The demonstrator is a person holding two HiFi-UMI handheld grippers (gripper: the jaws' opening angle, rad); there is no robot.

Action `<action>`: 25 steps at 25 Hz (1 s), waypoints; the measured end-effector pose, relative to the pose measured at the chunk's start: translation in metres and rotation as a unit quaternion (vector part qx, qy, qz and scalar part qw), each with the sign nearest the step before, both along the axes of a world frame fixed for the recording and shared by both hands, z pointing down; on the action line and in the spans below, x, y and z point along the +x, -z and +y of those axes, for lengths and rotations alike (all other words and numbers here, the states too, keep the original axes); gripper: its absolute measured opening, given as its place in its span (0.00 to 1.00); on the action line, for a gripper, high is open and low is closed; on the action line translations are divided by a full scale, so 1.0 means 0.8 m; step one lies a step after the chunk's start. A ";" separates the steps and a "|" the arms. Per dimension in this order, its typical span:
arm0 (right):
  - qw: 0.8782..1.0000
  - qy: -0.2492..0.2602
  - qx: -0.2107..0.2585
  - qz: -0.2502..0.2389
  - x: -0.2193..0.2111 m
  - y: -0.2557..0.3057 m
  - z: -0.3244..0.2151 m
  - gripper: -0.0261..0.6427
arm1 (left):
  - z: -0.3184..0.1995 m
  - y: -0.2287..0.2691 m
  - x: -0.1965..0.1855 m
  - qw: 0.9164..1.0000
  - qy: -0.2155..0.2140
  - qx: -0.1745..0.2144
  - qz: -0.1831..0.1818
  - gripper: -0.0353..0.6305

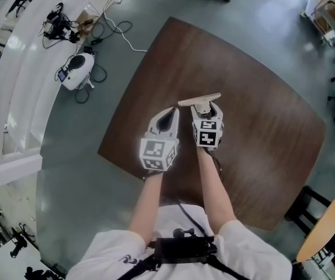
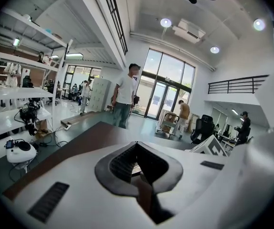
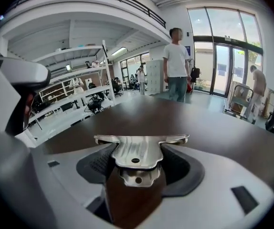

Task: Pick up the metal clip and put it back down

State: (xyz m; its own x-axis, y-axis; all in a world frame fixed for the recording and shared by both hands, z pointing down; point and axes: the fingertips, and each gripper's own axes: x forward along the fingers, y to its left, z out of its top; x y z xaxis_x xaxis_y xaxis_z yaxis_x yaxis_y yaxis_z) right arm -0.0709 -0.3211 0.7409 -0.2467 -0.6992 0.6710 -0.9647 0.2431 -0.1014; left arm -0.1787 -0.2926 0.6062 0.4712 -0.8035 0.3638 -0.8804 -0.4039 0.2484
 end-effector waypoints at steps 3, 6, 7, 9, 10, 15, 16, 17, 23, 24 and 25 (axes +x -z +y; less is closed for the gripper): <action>1.000 0.003 -0.017 0.007 -0.007 -0.025 0.002 0.49 | -0.003 -0.019 -0.004 1.000 -0.002 -0.013 0.002 0.07; 0.999 -0.001 -0.031 0.011 -0.003 -0.040 0.002 0.49 | -0.007 -0.032 -0.002 1.000 0.000 -0.021 0.006 0.07; 0.999 -0.002 -0.035 0.010 -0.003 -0.046 0.003 0.49 | -0.008 -0.036 -0.003 1.000 0.001 -0.023 0.007 0.07; 0.999 -0.001 -0.042 0.011 -0.004 -0.056 0.005 0.49 | -0.008 -0.040 -0.006 1.000 0.005 -0.025 0.008 0.07; 0.999 -0.001 -0.046 0.012 -0.005 -0.060 0.006 0.49 | -0.007 -0.042 -0.007 1.000 0.006 -0.027 0.008 0.07; 0.998 0.005 -0.061 0.032 -0.010 -0.073 0.013 0.49 | -0.001 -0.043 -0.007 1.000 0.007 -0.028 0.009 0.07; 0.997 0.007 -0.061 0.036 -0.013 -0.076 0.013 0.49 | 0.001 -0.044 -0.008 1.000 0.006 -0.027 0.009 0.07; 0.997 0.010 -0.063 0.036 -0.016 -0.078 0.013 0.49 | 0.003 -0.045 -0.009 1.000 0.005 -0.027 0.009 0.07; 0.998 0.044 -0.032 -0.042 -0.027 -0.046 0.019 0.49 | 0.016 -0.019 0.003 1.000 0.002 -0.009 0.004 0.07; 0.998 0.043 -0.022 -0.045 -0.025 -0.034 0.025 0.49 | 0.019 -0.009 0.004 1.000 0.001 -0.002 0.003 0.07; 0.998 0.039 -0.015 -0.046 -0.022 -0.022 0.033 0.49 | 0.023 0.001 0.004 1.000 0.000 0.004 0.001 0.07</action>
State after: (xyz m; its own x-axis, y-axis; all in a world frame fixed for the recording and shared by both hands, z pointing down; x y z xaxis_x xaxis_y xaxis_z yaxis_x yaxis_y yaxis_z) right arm -0.0886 -0.2943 0.7582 -0.3614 -0.6550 0.6636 -0.9292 0.3121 -0.1979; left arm -0.1754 -0.2742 0.6051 0.4727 -0.8061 0.3561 -0.8795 -0.4065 0.2473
